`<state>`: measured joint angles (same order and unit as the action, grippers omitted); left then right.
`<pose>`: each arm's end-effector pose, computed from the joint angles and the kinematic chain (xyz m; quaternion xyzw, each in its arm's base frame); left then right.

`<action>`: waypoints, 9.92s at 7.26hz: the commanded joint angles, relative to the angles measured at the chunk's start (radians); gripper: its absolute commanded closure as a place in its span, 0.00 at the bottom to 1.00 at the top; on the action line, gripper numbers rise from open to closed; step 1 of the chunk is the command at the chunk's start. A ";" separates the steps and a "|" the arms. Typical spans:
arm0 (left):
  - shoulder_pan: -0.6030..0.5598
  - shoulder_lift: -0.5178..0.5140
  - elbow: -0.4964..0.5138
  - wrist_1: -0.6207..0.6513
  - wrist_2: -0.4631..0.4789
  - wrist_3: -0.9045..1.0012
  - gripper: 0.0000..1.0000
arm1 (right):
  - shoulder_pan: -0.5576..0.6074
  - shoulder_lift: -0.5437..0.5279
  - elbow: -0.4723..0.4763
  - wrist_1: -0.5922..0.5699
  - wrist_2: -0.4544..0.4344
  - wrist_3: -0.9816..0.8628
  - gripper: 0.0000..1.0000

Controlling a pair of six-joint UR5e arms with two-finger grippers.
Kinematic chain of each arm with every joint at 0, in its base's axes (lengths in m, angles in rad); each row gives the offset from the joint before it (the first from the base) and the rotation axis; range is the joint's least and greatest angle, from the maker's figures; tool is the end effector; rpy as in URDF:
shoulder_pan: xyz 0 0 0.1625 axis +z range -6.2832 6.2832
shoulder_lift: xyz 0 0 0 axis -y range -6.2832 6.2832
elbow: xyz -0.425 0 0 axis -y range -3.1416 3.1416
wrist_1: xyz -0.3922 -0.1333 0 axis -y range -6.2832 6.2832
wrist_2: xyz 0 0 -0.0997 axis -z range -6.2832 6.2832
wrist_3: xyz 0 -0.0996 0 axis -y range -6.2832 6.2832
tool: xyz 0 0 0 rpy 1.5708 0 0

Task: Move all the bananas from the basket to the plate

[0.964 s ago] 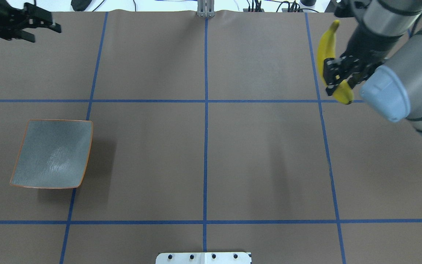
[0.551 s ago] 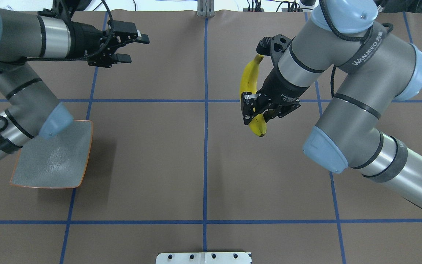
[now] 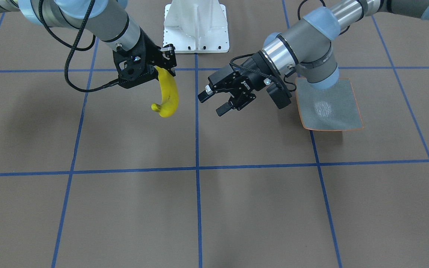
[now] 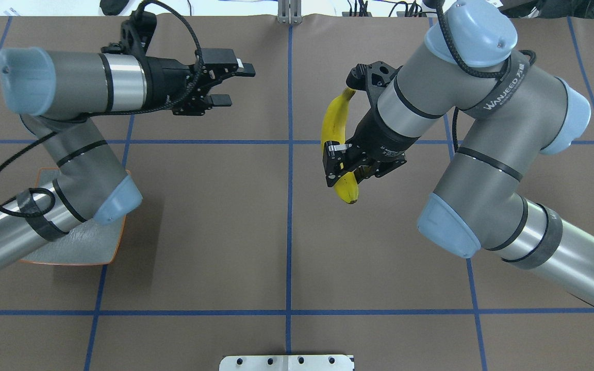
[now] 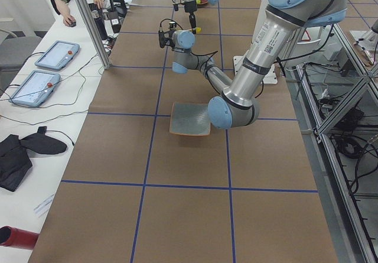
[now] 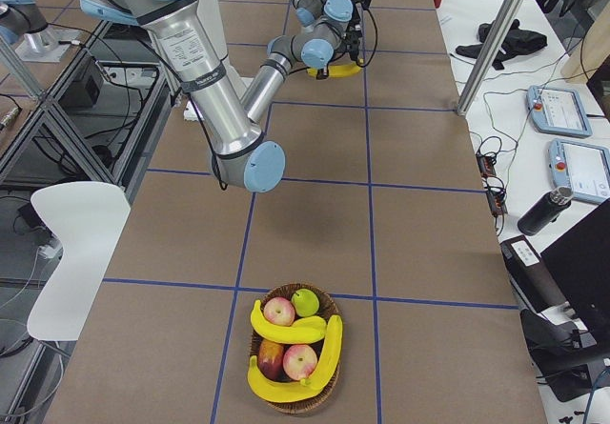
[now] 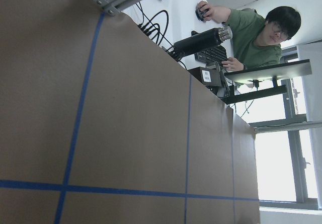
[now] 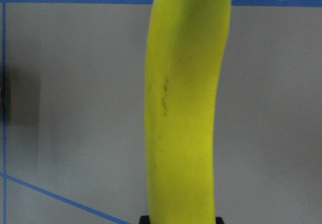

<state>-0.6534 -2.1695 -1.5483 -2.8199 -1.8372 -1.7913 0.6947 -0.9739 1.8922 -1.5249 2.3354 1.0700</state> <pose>0.4401 -0.4718 0.1792 0.0891 0.7833 -0.1613 0.5937 -0.4143 -0.4290 0.1614 -0.0311 -0.5416 -0.0926 0.8349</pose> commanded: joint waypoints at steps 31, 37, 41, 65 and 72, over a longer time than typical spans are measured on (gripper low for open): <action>-0.316 0.550 -0.042 0.033 -0.537 0.375 1.00 | 0.267 -0.200 0.056 0.019 -0.037 -0.081 0.01; -0.236 0.619 -0.050 0.033 -0.501 0.378 0.37 | 0.267 -0.218 0.034 0.019 -0.038 -0.081 0.01; -0.288 0.622 -0.059 0.031 -0.511 0.382 0.00 | 0.281 -0.216 0.036 0.016 -0.079 -0.079 0.01; -0.767 0.364 -0.081 1.194 -0.443 1.748 0.00 | 0.865 -0.703 -0.364 0.003 -0.134 -1.266 0.01; -0.769 0.381 -0.101 1.195 -0.433 1.750 0.00 | 0.867 -0.792 -0.354 0.009 -0.080 -1.055 0.01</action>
<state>-1.4220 -1.7906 -1.6421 -1.6245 -2.2704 -0.0409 1.5616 -1.7686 1.5459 -1.5185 2.2792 -0.0695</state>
